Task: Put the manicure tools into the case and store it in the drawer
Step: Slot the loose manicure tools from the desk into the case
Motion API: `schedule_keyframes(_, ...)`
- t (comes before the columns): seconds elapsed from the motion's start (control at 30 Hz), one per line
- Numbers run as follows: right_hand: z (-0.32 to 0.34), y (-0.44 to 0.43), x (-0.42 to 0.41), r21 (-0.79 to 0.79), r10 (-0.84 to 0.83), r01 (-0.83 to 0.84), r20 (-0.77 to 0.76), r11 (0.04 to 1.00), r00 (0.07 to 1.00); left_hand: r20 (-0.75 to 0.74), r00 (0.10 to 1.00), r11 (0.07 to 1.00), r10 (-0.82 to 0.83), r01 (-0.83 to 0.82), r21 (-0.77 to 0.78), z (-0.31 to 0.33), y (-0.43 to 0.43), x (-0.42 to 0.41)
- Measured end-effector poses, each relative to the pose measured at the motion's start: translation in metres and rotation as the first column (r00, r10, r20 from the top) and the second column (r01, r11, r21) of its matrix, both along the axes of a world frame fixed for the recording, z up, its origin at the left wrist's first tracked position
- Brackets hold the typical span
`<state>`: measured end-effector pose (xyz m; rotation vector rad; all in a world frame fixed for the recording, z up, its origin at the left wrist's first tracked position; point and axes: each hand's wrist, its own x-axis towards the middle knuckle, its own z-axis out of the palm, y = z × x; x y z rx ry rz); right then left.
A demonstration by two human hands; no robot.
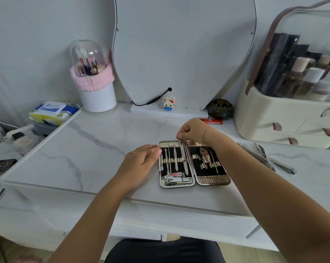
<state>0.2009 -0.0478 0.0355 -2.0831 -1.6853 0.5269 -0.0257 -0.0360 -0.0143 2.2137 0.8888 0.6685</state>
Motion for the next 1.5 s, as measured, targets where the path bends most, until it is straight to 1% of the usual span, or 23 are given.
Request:
schedule_keyframes(0.1, 0.002, -0.002, -0.001, -0.016, 0.021, -0.022, -0.014, 1.0, 1.0, -0.004, 1.0, 1.0, 0.0, 0.0, 0.0, 0.0, 0.0, 0.001)
schedule_keyframes(0.23, 0.001, -0.008, -0.004, 0.016, 0.042, -0.042, -0.03, 0.999, 0.999, -0.005, 1.0, 1.0, 0.002, -0.002, 0.009, -0.001, 0.002, 0.002)
schedule_keyframes(0.63, -0.009, -0.022, -0.005, 0.102, -0.055, 0.062, -0.068, 0.993, 0.996, -0.007, 1.0, 1.0, -0.005, 0.005, 0.001, -0.005, 0.004, -0.001)
schedule_keyframes(0.77, -0.007, -0.043, -0.005, 0.102, -0.04, 0.04, -0.01, 0.994, 0.999, -0.017, 1.0, 1.0, -0.006, 0.006, 0.001, -0.006, 0.006, -0.001)
schedule_keyframes(0.87, -0.005, -0.073, -0.004, 0.14, -0.026, 0.032, -0.045, 0.99, 0.999, -0.024, 1.0, 1.0, -0.003, 0.003, 0.007, -0.007, 0.007, -0.001)
schedule_keyframes(0.93, -0.007, -0.095, 0.009, 0.226, -0.07, 0.078, -0.043, 0.971, 0.997, -0.023, 1.0, 1.0, -0.006, 0.006, 0.01, -0.008, 0.008, -0.001)
schedule_keyframes(1.0, -0.008, -0.117, 0.031, 0.298, -0.195, 0.2, -0.046, 0.933, 0.98, -0.02, 1.0, 1.0, -0.005, 0.005, 0.01, -0.008, 0.007, 0.0)
schedule_keyframes(1.03, -0.007, -0.127, 0.041, 0.305, -0.258, 0.266, -0.065, 0.915, 0.964, -0.018, 1.0, 1.0, -0.003, 0.003, 0.006, -0.008, 0.007, 0.0)
schedule_keyframes(1.07, -0.008, -0.134, 0.051, 0.284, -0.309, 0.319, -0.079, 0.904, 0.948, -0.015, 1.0, 1.0, -0.004, 0.004, 0.003, -0.007, 0.007, 0.0)
schedule_keyframes(1.13, -0.011, -0.144, 0.064, 0.219, -0.355, 0.356, -0.045, 0.908, 0.934, -0.01, 1.0, 1.0, -0.01, 0.01, -0.003, -0.007, 0.007, 0.0)
schedule_keyframes(1.3, -0.016, -0.149, 0.063, 0.136, -0.381, 0.373, 0.036, 0.918, 0.924, 0.015, 1.0, 1.0, -0.011, 0.011, -0.02, -0.006, 0.005, 0.0)
schedule_keyframes(1.5, -0.014, -0.142, 0.055, 0.088, -0.425, 0.417, 0.108, 0.905, 0.899, 0.013, 1.0, 1.0, -0.013, 0.013, -0.015, -0.004, 0.003, 0.0)
